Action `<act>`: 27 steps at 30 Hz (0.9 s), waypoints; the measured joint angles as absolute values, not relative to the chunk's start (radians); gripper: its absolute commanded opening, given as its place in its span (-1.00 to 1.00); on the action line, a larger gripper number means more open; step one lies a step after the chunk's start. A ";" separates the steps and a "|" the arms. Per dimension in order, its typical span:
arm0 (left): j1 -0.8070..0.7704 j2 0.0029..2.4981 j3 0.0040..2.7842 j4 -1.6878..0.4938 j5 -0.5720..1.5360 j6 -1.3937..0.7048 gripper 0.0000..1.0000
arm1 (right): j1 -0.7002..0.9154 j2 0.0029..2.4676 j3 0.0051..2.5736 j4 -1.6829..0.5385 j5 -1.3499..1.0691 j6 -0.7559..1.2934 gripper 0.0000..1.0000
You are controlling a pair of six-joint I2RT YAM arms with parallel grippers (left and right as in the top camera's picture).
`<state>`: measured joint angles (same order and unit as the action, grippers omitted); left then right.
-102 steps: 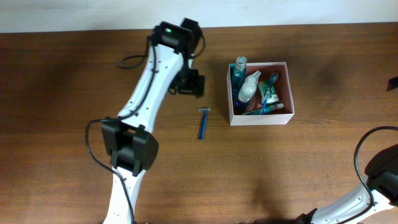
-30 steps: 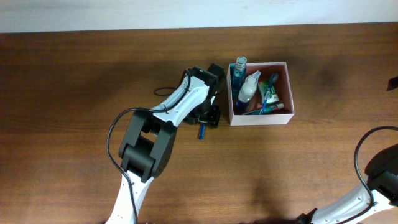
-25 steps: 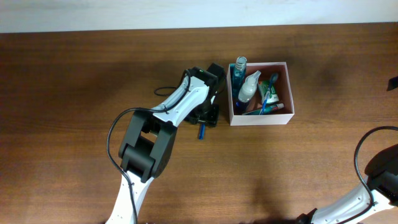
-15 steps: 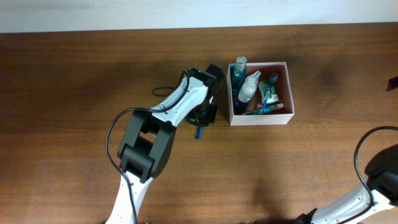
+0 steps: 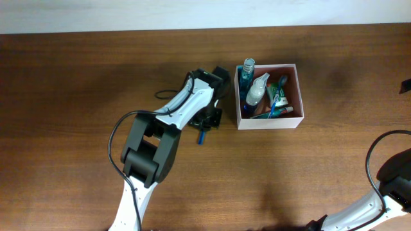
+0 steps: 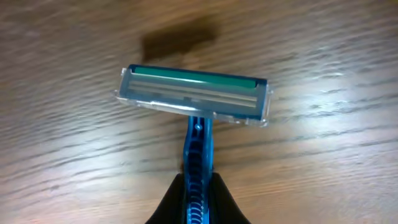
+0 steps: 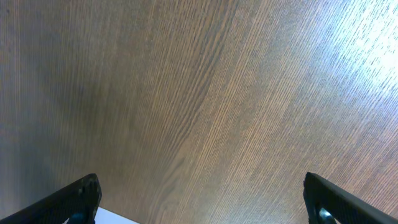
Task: Pack container
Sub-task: 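Lower the left gripper onto the razor handle and close it, then lift the razor and carry it over the pink box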
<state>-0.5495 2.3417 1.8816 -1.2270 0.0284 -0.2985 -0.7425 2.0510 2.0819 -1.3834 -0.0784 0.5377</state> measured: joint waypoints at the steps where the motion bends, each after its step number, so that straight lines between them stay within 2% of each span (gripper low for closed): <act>1: -0.540 2.346 1.900 -1.244 0.028 -0.299 -0.99 | -0.743 2.051 2.082 -1.384 -0.078 0.537 0.98; 6: -0.471 2.351 2.080 -1.308 0.025 -0.299 -0.99 | -0.743 2.051 2.082 -1.384 -0.078 0.538 0.98; 15: -0.392 2.351 2.657 -1.378 0.018 -0.299 -0.99 | -0.743 2.051 2.082 -1.384 -0.075 0.537 0.98; 21: -0.467 2.350 2.910 -1.338 0.018 -0.299 -0.99 | -0.743 2.051 2.082 -1.383 -0.075 0.538 0.98; 27: -0.623 2.349 2.945 -1.275 0.019 -0.299 -0.99 | -0.743 2.051 2.082 -1.384 -0.075 0.538 0.98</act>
<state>-0.6228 2.3489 2.9452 -1.2751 0.0185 -0.2989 -0.7425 2.0510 2.0819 -1.3838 -0.0753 0.5381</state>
